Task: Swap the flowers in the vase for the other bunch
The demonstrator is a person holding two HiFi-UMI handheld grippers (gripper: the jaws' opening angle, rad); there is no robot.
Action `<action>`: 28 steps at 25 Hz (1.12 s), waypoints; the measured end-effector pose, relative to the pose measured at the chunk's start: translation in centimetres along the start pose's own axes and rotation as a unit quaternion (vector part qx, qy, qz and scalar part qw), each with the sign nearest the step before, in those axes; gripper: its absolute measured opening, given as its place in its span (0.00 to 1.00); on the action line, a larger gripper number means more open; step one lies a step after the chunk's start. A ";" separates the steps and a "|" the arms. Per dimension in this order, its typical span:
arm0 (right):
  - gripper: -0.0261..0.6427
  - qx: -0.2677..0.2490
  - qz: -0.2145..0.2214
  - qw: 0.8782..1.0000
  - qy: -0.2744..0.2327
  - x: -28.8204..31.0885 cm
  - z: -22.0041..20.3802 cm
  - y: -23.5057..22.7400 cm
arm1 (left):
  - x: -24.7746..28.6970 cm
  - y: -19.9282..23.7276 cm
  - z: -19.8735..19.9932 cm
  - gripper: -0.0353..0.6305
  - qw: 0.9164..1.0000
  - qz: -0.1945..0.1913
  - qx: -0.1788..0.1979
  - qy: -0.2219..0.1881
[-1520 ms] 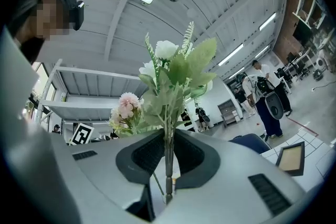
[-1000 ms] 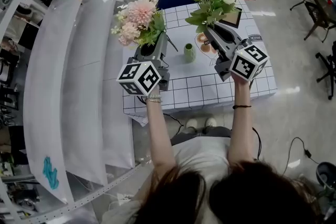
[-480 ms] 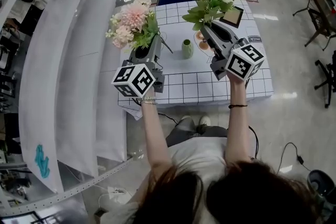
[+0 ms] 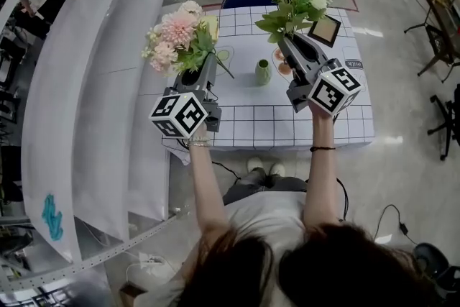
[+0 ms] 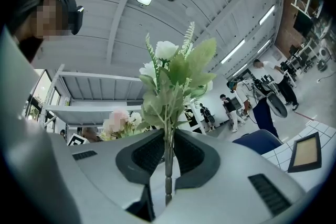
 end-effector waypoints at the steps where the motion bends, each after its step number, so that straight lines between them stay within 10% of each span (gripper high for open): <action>1: 0.11 0.003 0.000 1.000 -0.004 0.3 -0.1 0.0 | 0.0 0.3 0.2 0.14 1.000 0.000 -0.002 0.001; 28: 0.11 -0.007 -0.003 0.999 -0.045 6.6 -3.2 -0.3 | 1.2 8.0 2.0 0.14 0.999 0.002 -0.041 0.017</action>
Point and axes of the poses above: the fingertips, and each gripper's own axes: x forward along the fingers, y to its left, z out of its top, the point moved 1 cm from there along -x, backward along the fingers, and after that the axes turned 15 degrees about -x, right-handed, at the moved point
